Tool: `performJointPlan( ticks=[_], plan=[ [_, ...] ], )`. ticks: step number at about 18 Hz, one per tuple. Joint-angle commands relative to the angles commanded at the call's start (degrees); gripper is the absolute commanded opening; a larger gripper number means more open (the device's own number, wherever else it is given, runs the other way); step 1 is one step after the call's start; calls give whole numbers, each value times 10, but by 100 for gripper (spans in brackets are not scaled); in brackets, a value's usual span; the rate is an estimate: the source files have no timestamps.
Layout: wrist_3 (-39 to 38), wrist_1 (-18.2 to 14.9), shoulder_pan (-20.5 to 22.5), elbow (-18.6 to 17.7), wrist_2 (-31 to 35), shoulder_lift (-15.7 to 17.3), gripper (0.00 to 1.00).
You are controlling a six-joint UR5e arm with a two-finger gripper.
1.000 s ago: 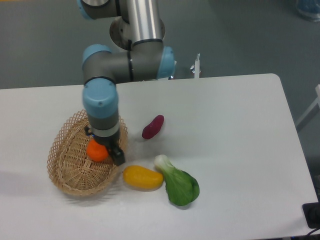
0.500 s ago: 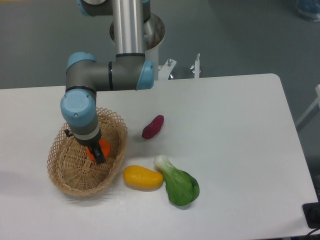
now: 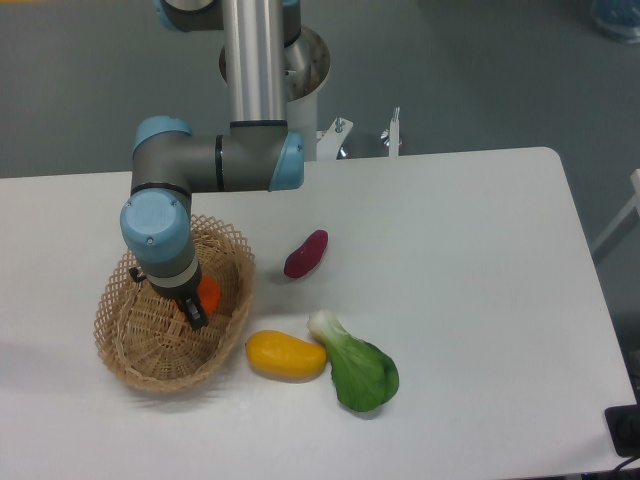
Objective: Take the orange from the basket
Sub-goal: 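Lift the orange out of the basket and carry it away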
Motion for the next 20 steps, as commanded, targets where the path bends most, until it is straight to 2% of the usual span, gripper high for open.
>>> performJointPlan(
  ticks=[3,6,10,13,17,20],
  plan=[
    [-40,-1,3,5,0,17,38],
    [-63,-1,31,7,-1,38,38],
    [-97,-1,75,26,-7,42,39],
    [-100,0,118,35,-7,47,39],
    [-46,8,189,40,-6,47,39],
    [-39,7,238,50,-6,47,39]
  ],
)
